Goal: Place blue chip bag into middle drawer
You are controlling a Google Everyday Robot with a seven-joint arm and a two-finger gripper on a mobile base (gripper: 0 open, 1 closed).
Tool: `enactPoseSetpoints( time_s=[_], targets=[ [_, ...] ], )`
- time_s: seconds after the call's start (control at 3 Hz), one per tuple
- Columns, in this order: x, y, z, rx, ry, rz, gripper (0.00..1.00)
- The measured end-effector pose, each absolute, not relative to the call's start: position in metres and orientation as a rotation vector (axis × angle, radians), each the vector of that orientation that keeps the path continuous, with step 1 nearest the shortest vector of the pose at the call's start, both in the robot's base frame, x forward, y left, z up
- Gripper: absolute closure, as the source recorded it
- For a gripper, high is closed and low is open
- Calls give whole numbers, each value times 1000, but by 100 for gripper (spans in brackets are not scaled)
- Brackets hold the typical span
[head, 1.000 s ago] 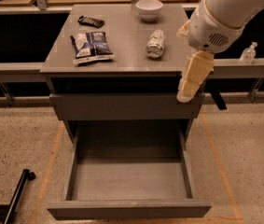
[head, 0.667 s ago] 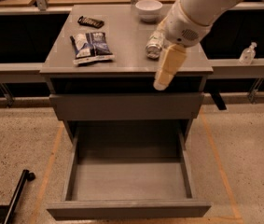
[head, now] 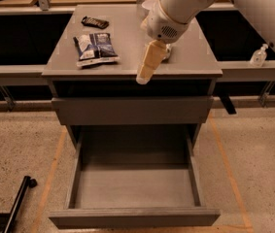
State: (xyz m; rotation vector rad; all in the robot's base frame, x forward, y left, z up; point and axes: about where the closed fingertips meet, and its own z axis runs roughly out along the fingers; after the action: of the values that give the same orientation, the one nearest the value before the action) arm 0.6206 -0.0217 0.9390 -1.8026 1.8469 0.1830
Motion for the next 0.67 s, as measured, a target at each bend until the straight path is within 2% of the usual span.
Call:
enactPoseSetpoints(
  time_s=[0.67],
  targets=[
    [674, 53, 922, -1746, 1768, 289, 0]
  ],
)
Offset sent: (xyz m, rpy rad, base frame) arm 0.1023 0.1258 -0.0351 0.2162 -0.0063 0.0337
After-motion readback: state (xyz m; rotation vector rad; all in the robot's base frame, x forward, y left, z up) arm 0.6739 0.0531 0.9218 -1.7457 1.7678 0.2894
